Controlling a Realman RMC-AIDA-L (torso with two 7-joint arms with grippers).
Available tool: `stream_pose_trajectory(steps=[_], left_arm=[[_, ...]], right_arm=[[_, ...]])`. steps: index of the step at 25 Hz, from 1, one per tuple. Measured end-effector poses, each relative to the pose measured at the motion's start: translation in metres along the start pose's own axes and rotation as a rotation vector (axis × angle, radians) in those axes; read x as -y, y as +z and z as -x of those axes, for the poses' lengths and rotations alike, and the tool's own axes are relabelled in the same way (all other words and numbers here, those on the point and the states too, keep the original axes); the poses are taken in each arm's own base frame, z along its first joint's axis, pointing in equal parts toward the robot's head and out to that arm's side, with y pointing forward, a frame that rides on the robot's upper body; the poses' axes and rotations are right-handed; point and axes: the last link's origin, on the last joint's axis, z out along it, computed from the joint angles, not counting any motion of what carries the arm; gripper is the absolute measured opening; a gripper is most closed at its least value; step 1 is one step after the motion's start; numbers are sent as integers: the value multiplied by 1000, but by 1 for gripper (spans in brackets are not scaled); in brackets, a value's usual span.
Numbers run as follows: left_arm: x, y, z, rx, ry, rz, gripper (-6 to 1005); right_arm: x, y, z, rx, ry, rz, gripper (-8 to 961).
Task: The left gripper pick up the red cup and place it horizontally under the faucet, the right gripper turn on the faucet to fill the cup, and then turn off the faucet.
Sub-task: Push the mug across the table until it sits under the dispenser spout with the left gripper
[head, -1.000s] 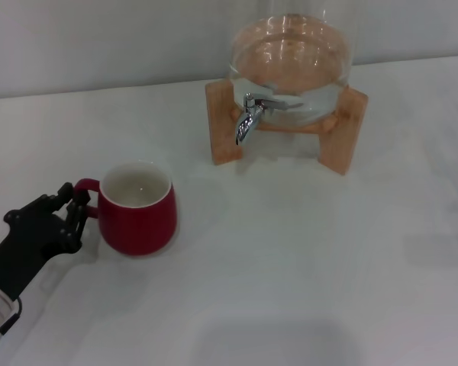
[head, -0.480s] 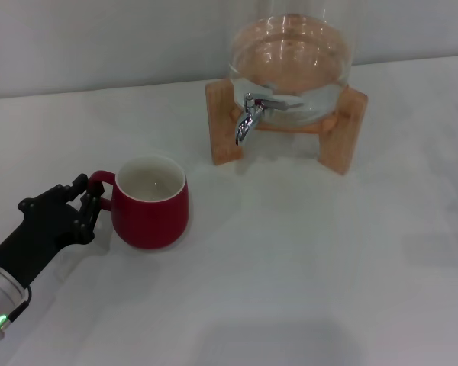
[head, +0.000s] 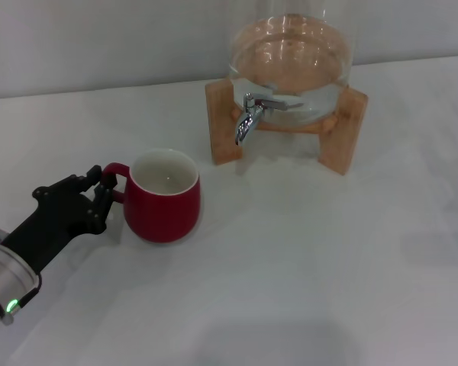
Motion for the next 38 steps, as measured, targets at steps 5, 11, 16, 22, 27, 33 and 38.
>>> stream_pose_trajectory(steps=[5, 11, 16, 22, 27, 33, 38], left_arm=[[-3, 8, -4, 2, 12, 23, 189], [-6, 13, -5, 7, 18, 36, 189], [-7, 15, -7, 5, 19, 44, 189], [-12, 21, -11, 2, 24, 74, 187], [-17, 27, -13, 3, 20, 92, 185], [-18, 33, -17, 2, 34, 107, 183], [-17, 36, -20, 1, 39, 114, 182]], right_arm=[[-1, 0, -1, -9, 0, 3, 876], [-1, -1, -2, -13, -1, 5, 876], [-2, 1, -2, -12, -1, 9, 876], [-2, 1, -1, -11, -1, 11, 876], [-3, 1, -2, -11, -1, 13, 876], [-5, 1, -2, -13, -3, 26, 876], [-6, 2, -1, -10, -3, 28, 876]])
